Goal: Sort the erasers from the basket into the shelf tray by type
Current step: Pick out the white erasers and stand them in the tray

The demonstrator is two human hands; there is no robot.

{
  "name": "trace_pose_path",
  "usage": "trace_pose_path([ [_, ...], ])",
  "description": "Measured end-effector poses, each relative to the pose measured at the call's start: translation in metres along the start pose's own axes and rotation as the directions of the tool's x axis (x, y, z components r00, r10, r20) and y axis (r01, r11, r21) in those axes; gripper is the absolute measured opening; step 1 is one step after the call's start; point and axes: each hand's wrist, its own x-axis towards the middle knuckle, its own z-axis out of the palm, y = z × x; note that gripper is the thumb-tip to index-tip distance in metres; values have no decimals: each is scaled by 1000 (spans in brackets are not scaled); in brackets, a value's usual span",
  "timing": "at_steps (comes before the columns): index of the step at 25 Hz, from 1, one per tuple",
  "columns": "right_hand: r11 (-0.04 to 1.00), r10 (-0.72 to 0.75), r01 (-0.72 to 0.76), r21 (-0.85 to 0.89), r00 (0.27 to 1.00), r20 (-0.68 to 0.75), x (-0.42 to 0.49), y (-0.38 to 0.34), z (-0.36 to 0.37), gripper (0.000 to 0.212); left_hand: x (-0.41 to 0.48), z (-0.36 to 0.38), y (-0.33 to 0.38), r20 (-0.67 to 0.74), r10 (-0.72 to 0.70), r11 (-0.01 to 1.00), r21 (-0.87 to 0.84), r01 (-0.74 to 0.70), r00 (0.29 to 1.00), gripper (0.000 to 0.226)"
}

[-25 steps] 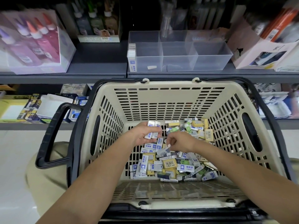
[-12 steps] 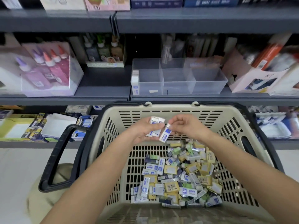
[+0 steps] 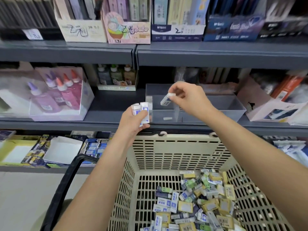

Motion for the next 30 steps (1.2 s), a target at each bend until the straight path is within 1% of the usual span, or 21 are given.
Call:
trace_pose_path([
  [2, 995, -27, 34, -93, 997, 69, 12, 0, 12, 6, 7, -2, -7, -53, 18, 997, -69, -22, 998, 14],
  [5, 990, 52, -20, -136, 971, 233, 20, 0, 31, 10, 13, -4, -14, -63, 26, 987, -154, -35, 998, 21],
  [8, 980, 81, -11, -198, 933, 350, 22, 1, 41, 15, 16, -6, -14, -45, -1, 985, -173, -7, 999, 14],
  [10, 975, 89, -1, -222, 917, 388, 21, 1, 45, 22, 18, -7, -13, -34, -28, 983, -183, 22, 999, 14],
  [12, 964, 70, 44, -263, 909, 410, 20, 1, 47, 27, 18, -6, -12, -12, -39, 982, -184, 36, 999, 17],
  [13, 960, 58, 59, -272, 914, 402, 18, 0, 47, 28, 18, -6, -12, 4, -30, 987, -160, 30, 1000, 18],
  [14, 964, 40, 60, -259, 931, 364, 16, -1, 46, 27, 18, -5, -12, 25, -12, 992, -123, 15, 1000, 19],
  [16, 991, 13, 19, -133, 971, 237, 12, -6, 43, 26, 16, -3, -13, 75, 23, 998, -55, -19, 997, 20],
  [17, 999, 21, -11, -47, 979, 205, 11, -9, 42, 25, 15, -2, -13, 97, 33, 999, -33, -30, 995, 20],
  [19, 997, 40, -57, 61, 970, 242, 9, -14, 39, 19, 13, -1, -14, 138, 49, 999, -4, -49, 989, 18],
  [21, 992, 39, -70, 101, 959, 281, 8, -16, 36, 15, 12, -1, -13, 167, 50, 999, -19, -47, 985, 14],
  [22, 984, 46, -92, 154, 960, 278, 9, -16, 34, 14, 11, -2, -13, 177, 33, 998, -59, -22, 984, 12],
  [24, 940, 72, -155, 305, 961, 268, 9, -16, 30, 14, 11, -2, -11, 212, -22, 989, -140, 53, 977, 16],
  [26, 906, 82, -188, 380, 957, 277, 8, -14, 27, 16, 10, 0, -11, 246, -48, 985, -152, 87, 968, 21],
  [28, 882, 106, -230, 412, 947, 303, 6, -11, 24, 18, 9, 4, -12, 221, -20, 994, -105, 44, 975, 20],
  [30, 859, 144, -278, 429, 937, 320, 4, -10, 24, 13, 8, 5, -13, 173, 55, 998, -26, -51, 983, 13],
])
